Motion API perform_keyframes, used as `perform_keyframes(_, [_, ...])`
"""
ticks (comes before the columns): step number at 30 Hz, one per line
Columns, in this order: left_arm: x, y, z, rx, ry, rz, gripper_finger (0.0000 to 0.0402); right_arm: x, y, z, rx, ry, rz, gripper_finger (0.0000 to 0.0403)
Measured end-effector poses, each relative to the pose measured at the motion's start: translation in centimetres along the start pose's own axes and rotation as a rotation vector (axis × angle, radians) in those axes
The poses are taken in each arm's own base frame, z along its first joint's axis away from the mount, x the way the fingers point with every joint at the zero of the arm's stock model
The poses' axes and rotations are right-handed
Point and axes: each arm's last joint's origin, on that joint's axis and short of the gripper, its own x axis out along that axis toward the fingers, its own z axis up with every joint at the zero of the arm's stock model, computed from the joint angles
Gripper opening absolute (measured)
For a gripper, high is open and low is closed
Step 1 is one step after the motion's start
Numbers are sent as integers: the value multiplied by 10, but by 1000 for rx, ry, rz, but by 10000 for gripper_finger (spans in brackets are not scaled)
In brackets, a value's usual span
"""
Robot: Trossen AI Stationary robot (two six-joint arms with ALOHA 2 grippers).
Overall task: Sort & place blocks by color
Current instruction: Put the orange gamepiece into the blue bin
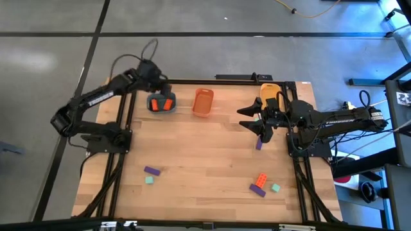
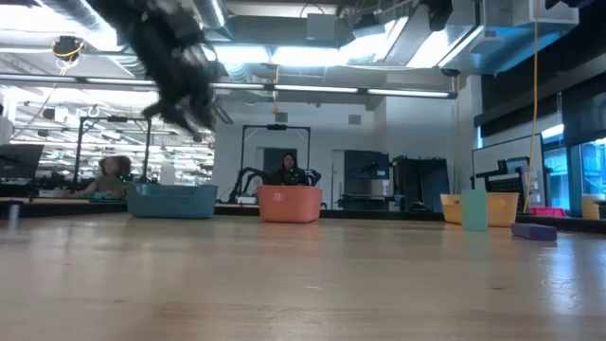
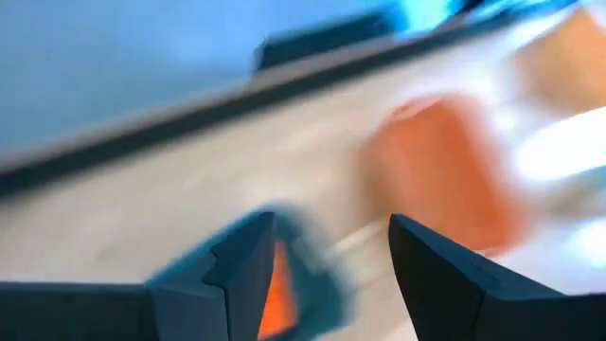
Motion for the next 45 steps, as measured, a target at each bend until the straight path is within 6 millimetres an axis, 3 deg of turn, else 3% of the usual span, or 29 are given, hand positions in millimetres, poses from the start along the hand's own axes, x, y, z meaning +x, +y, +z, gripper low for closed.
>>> perform_keyframes(2, [-25,-15,12,33,-119,-138,196,0,0,0,0,0,0,281])
perform_keyframes(5, [-62,-39,11,113,-282,-346,196,0,0,0,0,0,0,281])
perform_keyframes(10, [-113,-69,-22,221,-462,-667,196,0,0,0,0,0,0,281])
perform_keyframes(14, [-133,-81,-55,267,-527,-893,196,0,0,0,-4,0,0,281])
perform_keyframes(17, [-137,-85,-76,290,-539,-965,196,0,0,0,-4,0,0,281])
perform_keyframes(22, [-132,-90,-96,357,-543,-923,196,0,0,0,-4,0,0,281])
perform_keyframes(45, [-137,-88,-95,351,-603,-892,195,0,0,0,-1,0,0,281])
